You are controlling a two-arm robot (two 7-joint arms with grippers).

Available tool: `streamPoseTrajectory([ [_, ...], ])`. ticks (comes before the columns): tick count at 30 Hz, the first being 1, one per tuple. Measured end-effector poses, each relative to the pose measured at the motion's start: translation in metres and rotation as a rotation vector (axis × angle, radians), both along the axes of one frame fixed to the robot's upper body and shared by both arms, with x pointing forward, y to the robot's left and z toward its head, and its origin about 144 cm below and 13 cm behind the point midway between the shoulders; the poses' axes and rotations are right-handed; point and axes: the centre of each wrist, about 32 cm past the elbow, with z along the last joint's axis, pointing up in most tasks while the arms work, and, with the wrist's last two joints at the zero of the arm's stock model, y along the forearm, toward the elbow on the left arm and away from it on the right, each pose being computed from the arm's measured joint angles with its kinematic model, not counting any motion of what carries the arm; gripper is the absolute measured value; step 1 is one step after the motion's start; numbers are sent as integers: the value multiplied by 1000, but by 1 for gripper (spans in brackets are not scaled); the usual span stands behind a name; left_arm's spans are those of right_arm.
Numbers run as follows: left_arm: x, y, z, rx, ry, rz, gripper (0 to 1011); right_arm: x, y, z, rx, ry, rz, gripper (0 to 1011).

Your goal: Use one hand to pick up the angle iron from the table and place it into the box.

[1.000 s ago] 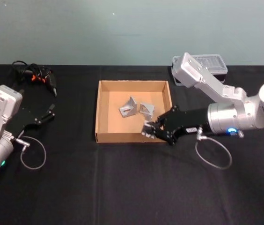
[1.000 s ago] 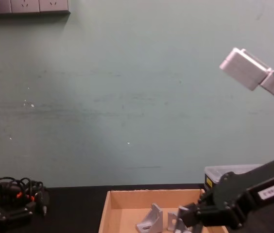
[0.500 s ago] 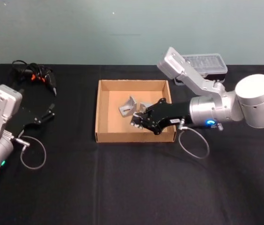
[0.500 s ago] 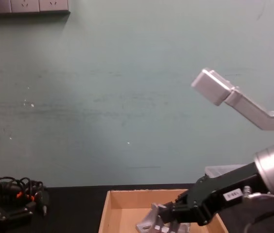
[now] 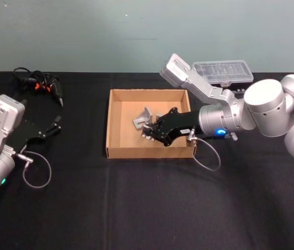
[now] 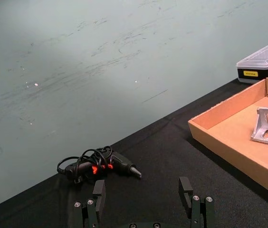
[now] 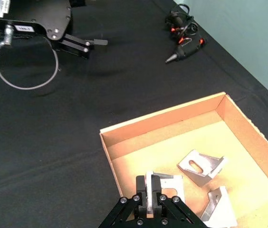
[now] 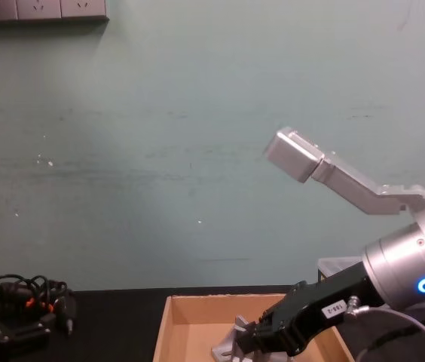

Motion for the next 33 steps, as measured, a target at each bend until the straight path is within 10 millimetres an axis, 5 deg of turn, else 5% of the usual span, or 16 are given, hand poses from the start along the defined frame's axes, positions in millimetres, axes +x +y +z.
streamPoseTrajectory([
  [23,0,0,0,0,0,0,1011,12,6,-7,-34,13,-22,64],
  [33,0,0,0,0,0,0,1011,11,6,-7,-32,13,-21,308],
])
